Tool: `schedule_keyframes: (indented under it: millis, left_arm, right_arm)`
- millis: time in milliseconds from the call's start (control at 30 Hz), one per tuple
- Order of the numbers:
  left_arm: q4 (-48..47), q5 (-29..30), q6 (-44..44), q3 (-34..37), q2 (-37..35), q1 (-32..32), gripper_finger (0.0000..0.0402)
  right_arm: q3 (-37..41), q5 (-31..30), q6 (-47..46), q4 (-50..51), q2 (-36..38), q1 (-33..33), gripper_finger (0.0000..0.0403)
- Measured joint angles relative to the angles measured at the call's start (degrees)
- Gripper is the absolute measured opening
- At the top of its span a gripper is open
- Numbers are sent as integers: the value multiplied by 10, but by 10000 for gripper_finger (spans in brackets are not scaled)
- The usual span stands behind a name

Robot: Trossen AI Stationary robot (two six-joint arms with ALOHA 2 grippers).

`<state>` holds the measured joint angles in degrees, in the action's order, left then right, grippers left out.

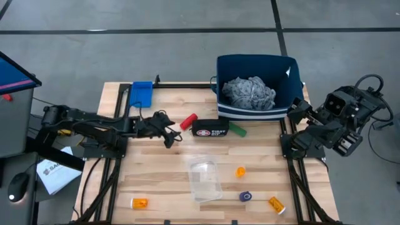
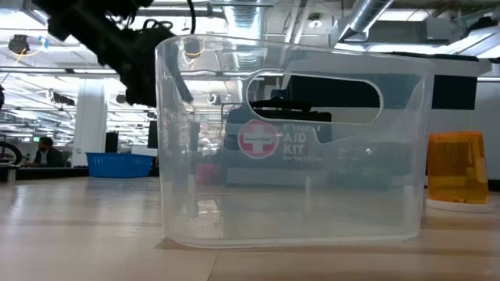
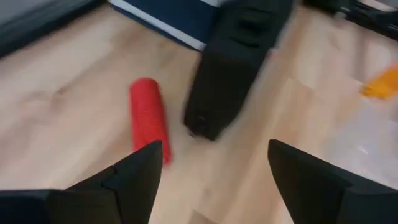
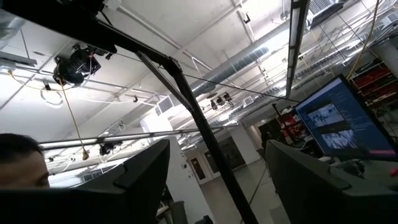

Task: Pick & place medical supplies in basket/bin
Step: Put the red bandage into the transparent bin

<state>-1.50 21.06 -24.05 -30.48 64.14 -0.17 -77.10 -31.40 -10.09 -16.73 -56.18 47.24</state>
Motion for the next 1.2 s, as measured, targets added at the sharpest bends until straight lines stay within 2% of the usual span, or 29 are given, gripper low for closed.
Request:
schedule_keyframes:
  millis: [100, 267, 600, 800, 1000, 1200]
  left_arm:
    - [40, 27, -2, 13, 22, 10, 301]
    - [52, 30, 3, 18, 84, 16, 319]
    - [141, 35, 12, 18, 192, 28, 322]
    - [200, 34, 13, 17, 240, 52, 317]
    - [220, 34, 12, 17, 283, 68, 313]
    - [243, 29, 13, 17, 310, 75, 275]
  right_arm:
    - [0, 0, 0, 3, 0, 0, 262]
    - [0, 0, 0, 6, 0, 0, 262]
    - [0, -2, -15, 13, -1, 0, 262]
    - [0, -2, -20, 15, -1, 0, 262]
    - [0, -2, -34, 16, 0, 0, 262]
    - [0, -2, -35, 17, 0, 0, 262]
